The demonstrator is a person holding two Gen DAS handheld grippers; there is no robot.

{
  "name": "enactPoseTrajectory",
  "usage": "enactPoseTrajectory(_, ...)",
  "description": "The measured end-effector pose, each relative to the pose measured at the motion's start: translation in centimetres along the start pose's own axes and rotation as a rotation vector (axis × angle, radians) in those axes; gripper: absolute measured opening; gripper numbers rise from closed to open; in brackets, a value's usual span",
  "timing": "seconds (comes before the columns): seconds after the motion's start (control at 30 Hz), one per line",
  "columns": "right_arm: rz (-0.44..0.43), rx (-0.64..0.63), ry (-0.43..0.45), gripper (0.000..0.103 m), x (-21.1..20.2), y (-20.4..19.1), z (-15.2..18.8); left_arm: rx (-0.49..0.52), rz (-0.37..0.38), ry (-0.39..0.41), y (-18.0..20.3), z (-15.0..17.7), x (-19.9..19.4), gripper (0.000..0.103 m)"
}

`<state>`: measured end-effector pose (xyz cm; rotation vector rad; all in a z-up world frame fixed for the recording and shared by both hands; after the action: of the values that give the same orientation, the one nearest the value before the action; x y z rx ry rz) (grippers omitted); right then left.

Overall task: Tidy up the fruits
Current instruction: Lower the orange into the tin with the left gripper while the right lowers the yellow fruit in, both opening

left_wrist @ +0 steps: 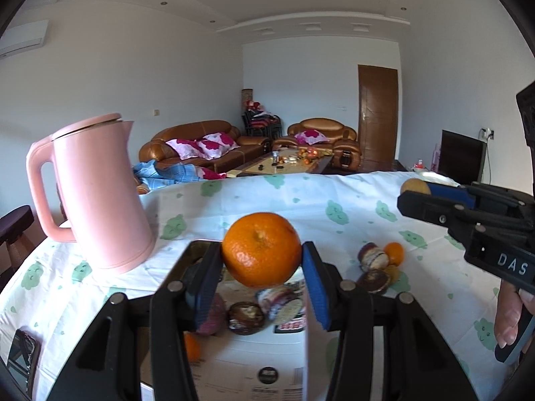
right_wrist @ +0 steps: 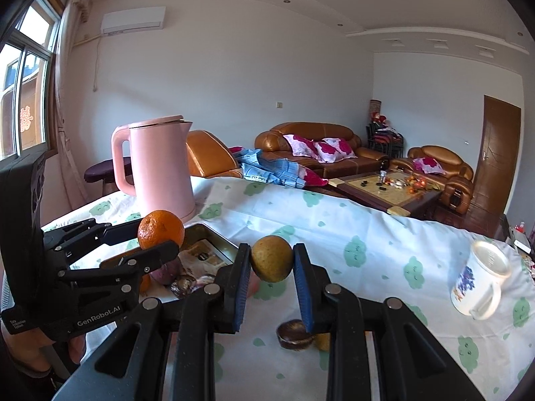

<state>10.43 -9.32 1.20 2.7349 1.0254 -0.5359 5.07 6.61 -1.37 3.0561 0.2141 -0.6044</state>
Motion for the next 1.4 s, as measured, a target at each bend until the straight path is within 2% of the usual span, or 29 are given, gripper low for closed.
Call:
enactPoseTrajectory(0.53, -0.07, -0.035, -0.009, 0.027, 2.9, -3.3, -0.9, -0.038, -0.074, -0.038, -4.3, 0.8, 0.1, 0.05)
enactPoseTrajectory(1.4, -0.149, -0.081, -0.091, 0.027, 7.0, -8.0, 0.6, -0.042, -0.091, -0.125, -6.7, 2.7, 1.4, 0.05)
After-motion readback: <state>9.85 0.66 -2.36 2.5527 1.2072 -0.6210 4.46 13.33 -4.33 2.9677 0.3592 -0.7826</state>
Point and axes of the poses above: each gripper's, at about its wrist camera, not at the fingertips, and x roughly the way its jaws point, y to its right, z to its underside, the point moved 3 cm from there along x, roughly the way its jaws point, and after that the axes turned 1 degree about y, right-handed, at the moved point
